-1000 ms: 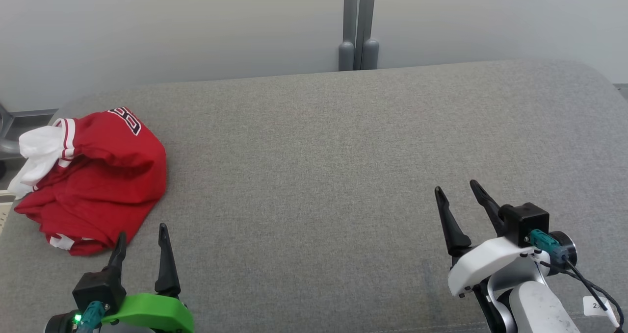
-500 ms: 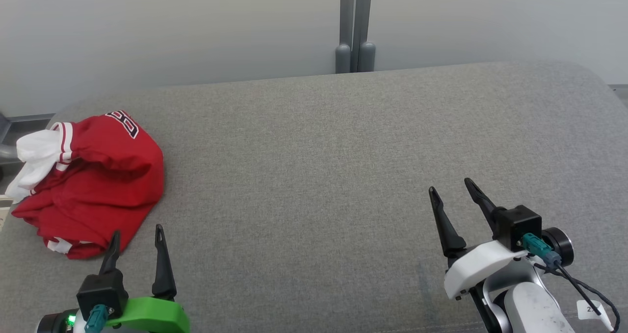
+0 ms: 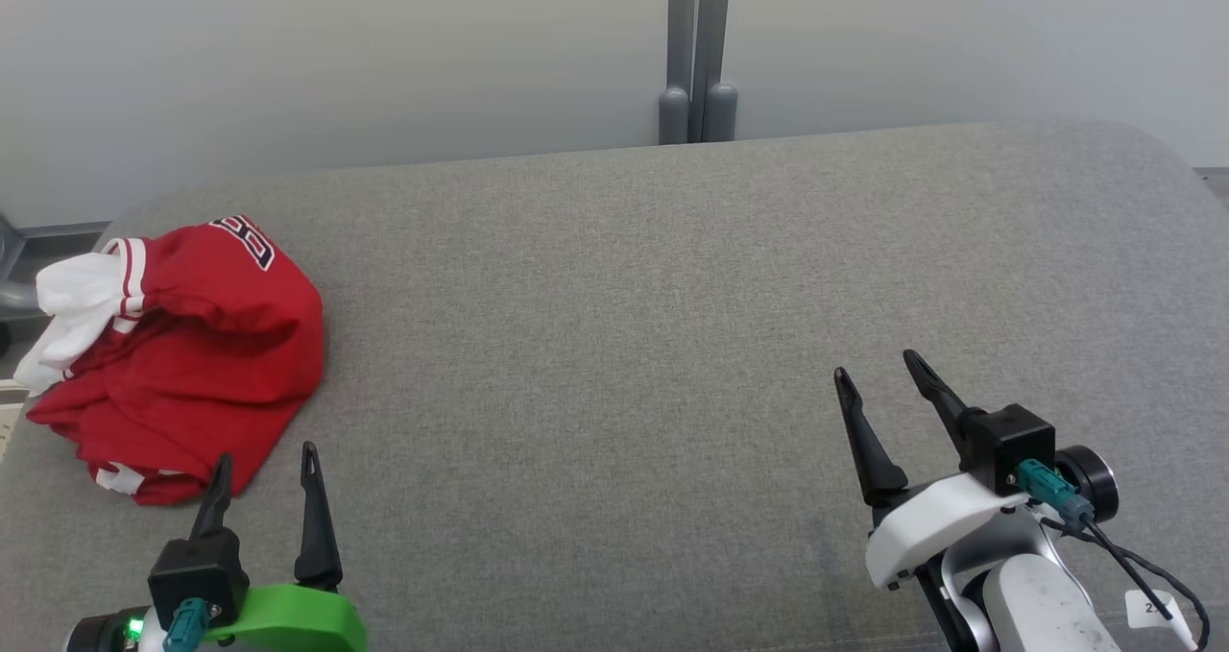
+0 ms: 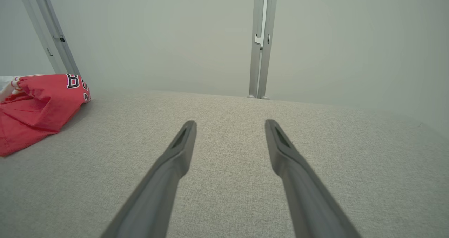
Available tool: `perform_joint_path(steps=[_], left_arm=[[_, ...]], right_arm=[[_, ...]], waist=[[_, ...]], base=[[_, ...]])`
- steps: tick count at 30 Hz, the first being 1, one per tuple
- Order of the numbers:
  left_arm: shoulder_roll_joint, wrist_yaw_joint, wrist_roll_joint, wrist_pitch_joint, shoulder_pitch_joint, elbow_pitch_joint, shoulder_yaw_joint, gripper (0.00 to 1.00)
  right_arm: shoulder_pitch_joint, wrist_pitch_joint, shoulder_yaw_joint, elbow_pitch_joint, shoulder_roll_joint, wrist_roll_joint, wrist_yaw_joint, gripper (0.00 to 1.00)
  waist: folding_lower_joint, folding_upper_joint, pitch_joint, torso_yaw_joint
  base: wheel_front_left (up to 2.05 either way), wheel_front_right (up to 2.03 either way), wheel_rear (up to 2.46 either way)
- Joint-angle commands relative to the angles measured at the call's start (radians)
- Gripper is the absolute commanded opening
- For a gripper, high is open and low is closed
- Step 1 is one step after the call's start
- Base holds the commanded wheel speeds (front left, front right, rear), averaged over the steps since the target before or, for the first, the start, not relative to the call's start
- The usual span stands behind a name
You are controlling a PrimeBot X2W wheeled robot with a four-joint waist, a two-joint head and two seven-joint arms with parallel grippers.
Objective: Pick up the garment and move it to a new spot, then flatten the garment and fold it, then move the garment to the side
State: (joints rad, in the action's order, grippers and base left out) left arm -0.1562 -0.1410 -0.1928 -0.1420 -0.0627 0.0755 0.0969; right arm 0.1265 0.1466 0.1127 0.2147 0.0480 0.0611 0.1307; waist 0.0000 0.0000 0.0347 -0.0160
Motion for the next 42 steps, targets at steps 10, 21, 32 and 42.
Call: perform_joint_path(steps=[10, 21, 32, 42], left_arm=[[-0.013, 0.004, -0.019, -0.013, -0.007, -0.016, 0.002, 1.0], [-0.031, -0.013, -0.019, -0.006, -0.014, -0.027, -0.004, 1.0], [-0.05, -0.026, -0.023, 0.009, -0.033, -0.054, -0.012, 1.0], [-0.064, -0.042, -0.027, 0.022, -0.043, -0.071, -0.02, 1.0]], right_arm=[[-0.018, -0.003, 0.009, 0.002, 0.004, 0.043, 0.0, 1.0], [-0.033, 0.011, 0.02, 0.015, 0.004, 0.07, 0.0, 1.0], [-0.037, 0.028, 0.04, 0.033, 0.004, 0.092, 0.0, 1.0], [-0.038, 0.045, 0.059, 0.052, 0.004, 0.111, 0.0, 1.0]], waist=[[0.0, 0.0, 0.003, 0.049], [0.0, 0.0, 0.014, 0.2], [0.0, 0.0, 0.025, 0.35], [0.0, 0.0, 0.037, 0.482]], base=[[0.0, 0.0, 0.0], [0.0, 0.0, 0.0], [0.0, 0.0, 0.0], [0.0, 0.0, 0.0]])
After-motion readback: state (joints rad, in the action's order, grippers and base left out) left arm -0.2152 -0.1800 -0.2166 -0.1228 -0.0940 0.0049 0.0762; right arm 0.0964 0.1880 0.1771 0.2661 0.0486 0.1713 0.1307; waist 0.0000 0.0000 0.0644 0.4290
